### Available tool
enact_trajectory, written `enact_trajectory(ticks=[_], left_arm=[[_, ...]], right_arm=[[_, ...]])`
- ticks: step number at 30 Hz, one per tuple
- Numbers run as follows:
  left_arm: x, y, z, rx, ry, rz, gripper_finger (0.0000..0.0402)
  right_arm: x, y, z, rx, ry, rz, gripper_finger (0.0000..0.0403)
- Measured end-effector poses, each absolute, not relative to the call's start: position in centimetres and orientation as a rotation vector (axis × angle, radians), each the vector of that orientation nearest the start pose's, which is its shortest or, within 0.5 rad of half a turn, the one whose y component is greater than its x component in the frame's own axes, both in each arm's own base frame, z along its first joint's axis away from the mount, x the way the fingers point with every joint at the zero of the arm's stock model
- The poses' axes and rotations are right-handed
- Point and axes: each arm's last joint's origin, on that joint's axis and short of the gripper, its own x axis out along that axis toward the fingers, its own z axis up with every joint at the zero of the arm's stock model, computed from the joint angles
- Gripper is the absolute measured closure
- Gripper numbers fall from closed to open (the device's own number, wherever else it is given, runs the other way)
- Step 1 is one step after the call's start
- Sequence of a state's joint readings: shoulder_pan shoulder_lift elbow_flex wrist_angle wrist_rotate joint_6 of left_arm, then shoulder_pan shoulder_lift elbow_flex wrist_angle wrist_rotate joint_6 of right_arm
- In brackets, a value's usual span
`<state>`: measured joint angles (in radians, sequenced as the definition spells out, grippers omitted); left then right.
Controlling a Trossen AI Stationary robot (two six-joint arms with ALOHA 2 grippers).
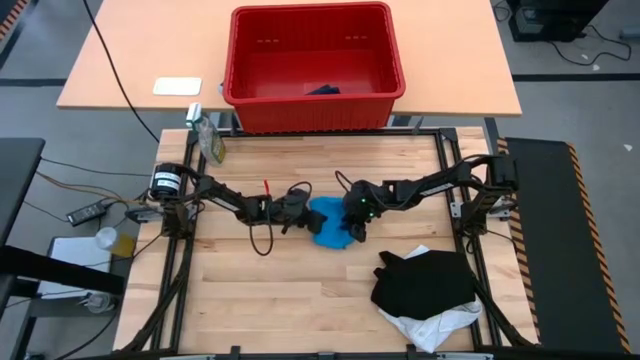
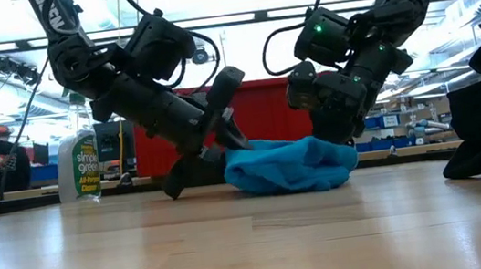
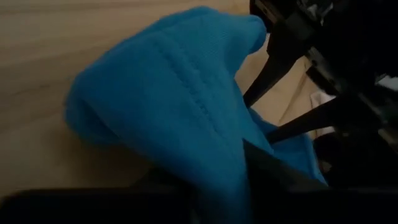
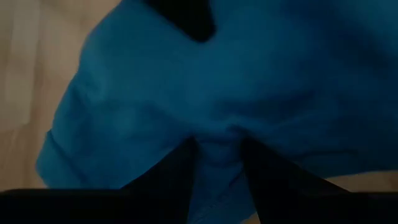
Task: Fold laundry
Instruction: Stack the folded blue shorts on top of the folded black shirt
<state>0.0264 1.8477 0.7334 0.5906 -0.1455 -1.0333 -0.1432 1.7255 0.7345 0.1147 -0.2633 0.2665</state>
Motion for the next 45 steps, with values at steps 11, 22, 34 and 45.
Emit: enact_trajectory(ticks=[11, 22, 34, 45], left_arm=[[34.3, 1.8, 15.7, -0.998, 0.294, 0.004, 0.0387], [39.9, 1.3, 24.5, -0.811, 0.432, -0.281, 0.0387], [47.2, -0.9, 27.1, -0.949, 0.459, -0.519, 0.0389], [53.5, -7.3, 28.3, -1.019, 0.428, -0.715, 0.0389]], right_arm=[[27.0, -3.0, 21.5, 0.454, 0.870, 0.102, 0.0263], [16.1, -3.2, 31.9, 0.466, 0.496, -0.067, 0.0279], [12.6, -4.0, 36.6, 0.416, 0.038, -0.107, 0.0290], [10.4, -3.8, 41.2, 0.345, -0.403, 0.026, 0.0290]])
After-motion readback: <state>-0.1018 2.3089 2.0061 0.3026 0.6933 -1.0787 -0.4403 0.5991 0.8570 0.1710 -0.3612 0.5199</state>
